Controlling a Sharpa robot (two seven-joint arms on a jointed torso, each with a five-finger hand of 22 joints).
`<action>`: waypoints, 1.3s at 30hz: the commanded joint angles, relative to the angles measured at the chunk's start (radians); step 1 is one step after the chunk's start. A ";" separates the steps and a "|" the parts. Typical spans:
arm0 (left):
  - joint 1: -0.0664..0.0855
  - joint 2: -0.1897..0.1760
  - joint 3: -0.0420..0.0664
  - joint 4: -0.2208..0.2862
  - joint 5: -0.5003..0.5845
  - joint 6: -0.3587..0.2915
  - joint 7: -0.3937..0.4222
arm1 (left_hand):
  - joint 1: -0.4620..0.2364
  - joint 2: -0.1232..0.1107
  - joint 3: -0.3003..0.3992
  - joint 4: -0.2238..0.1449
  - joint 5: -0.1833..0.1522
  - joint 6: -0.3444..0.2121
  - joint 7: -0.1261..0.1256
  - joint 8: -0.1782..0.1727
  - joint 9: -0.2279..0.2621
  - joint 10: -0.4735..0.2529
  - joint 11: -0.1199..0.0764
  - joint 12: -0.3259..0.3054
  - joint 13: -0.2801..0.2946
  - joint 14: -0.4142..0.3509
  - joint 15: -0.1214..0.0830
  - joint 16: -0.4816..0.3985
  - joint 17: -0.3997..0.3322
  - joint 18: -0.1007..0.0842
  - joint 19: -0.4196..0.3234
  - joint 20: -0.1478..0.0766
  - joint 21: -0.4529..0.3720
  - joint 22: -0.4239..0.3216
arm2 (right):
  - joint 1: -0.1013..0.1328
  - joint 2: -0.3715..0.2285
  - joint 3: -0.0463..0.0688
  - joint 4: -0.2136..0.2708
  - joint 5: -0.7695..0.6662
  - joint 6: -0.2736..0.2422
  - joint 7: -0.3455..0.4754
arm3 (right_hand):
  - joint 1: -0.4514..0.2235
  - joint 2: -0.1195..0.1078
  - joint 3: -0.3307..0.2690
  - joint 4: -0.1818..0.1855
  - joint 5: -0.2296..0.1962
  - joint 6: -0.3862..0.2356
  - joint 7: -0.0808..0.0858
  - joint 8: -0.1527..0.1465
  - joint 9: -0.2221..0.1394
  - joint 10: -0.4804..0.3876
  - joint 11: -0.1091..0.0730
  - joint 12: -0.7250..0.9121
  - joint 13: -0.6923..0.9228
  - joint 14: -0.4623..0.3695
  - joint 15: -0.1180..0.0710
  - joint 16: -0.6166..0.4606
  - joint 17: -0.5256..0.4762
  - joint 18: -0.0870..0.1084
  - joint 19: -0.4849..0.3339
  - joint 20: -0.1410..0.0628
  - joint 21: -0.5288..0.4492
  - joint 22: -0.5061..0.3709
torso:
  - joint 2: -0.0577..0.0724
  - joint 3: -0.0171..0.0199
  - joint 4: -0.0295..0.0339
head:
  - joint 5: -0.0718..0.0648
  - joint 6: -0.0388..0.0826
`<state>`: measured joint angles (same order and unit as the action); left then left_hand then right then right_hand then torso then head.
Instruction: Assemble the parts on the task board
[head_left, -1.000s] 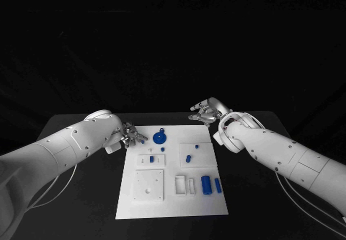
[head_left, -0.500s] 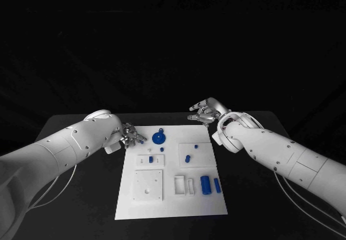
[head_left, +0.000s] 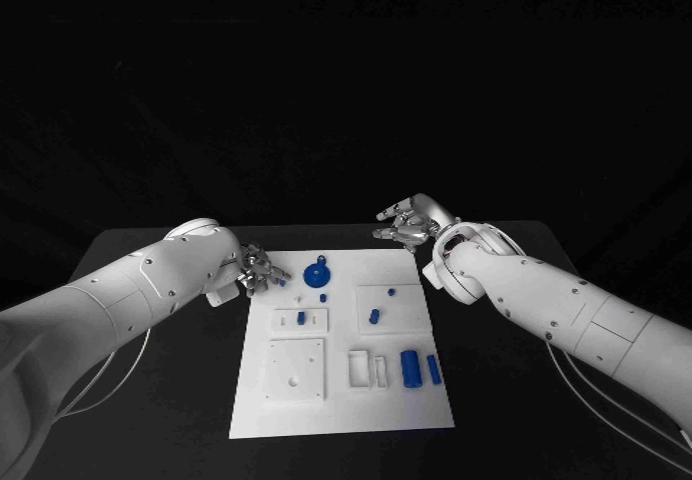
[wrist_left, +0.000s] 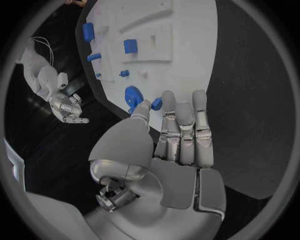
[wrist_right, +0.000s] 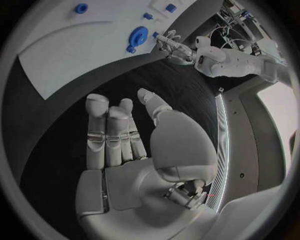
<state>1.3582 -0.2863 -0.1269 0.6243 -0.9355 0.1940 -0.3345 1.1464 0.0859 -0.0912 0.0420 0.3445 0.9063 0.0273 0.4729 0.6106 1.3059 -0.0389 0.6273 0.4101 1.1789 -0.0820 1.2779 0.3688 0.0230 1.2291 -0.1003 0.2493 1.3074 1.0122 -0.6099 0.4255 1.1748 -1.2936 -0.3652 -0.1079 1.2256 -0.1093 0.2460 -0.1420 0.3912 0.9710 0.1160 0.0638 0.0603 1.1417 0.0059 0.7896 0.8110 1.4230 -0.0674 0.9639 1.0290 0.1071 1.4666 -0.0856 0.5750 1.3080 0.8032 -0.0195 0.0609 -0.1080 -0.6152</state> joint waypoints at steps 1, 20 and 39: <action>0.000 0.004 0.000 -0.002 0.009 0.023 0.010 | 0.008 0.011 0.005 -0.003 0.006 0.007 0.003 -0.005 -0.003 -0.004 0.000 -0.003 -0.001 -0.008 0.000 0.002 -0.002 -0.020 -0.008 -0.001 0.003 0.021 | 0.001 0.001 0.001 0.001 -0.009 0.012 0.003 | -0.001 -0.006 0.004 -0.001 -0.002 0.008 0.000 -0.003 0.001 -0.003 -0.006 -0.002 -0.001 0.001 -0.002 0.000 0.001 0.008 0.049 -0.002 0.003 0.045 | 0.000 0.0004 -0.0005 | -0.002 0.000; -0.001 0.009 0.000 -0.016 0.009 0.060 0.003 | 0.022 0.047 0.053 -0.050 0.084 0.021 0.011 -0.084 -0.057 -0.011 0.005 -0.019 -0.011 -0.014 0.004 -0.006 -0.011 -0.018 -0.013 0.003 -0.002 0.020 | 0.001 0.004 0.001 -0.002 -0.009 0.014 0.003 | -0.003 -0.007 0.004 -0.001 -0.002 0.008 0.000 -0.003 0.001 -0.003 -0.006 -0.001 -0.001 0.002 -0.002 0.000 0.001 0.008 0.049 -0.002 0.005 0.046 | 0.000 0.0001 0.0018 | -0.004 -0.002; 0.000 0.006 0.001 -0.012 0.020 0.044 0.007 | 0.028 0.081 0.131 -0.143 0.138 0.044 0.004 -0.087 -0.024 0.001 0.000 -0.025 -0.015 -0.009 0.000 0.000 -0.012 -0.016 -0.011 -0.001 0.008 0.022 | 0.001 0.005 0.001 -0.005 -0.009 0.016 0.003 | -0.003 -0.007 0.004 -0.001 -0.002 0.008 0.000 -0.003 0.001 -0.003 -0.006 -0.001 -0.001 0.002 -0.002 0.000 0.001 0.008 0.049 -0.002 0.005 0.046 | -0.001 -0.0004 0.0021 | -0.002 -0.003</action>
<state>1.3593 -0.2808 -0.1261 0.6092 -0.9241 0.2402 -0.3318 1.1685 0.1503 0.0388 -0.0963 0.4799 0.9433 0.0337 0.3773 0.5780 1.3045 -0.0374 0.6047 0.3966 1.1684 -0.0784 1.2779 0.3573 0.0230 1.2182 -0.0967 0.2543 1.3077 1.0126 -0.6056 0.4255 1.1690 -1.2941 -0.3625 -0.1084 1.2256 -0.1093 0.2460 -0.1420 0.3912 0.9723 0.1147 0.0638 0.0603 1.1417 0.0059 0.7896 0.8110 1.4230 -0.0674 0.9640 1.0289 0.1071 1.4666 -0.0856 0.5750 1.3076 0.8027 -0.0201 0.0627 -0.1103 -0.6187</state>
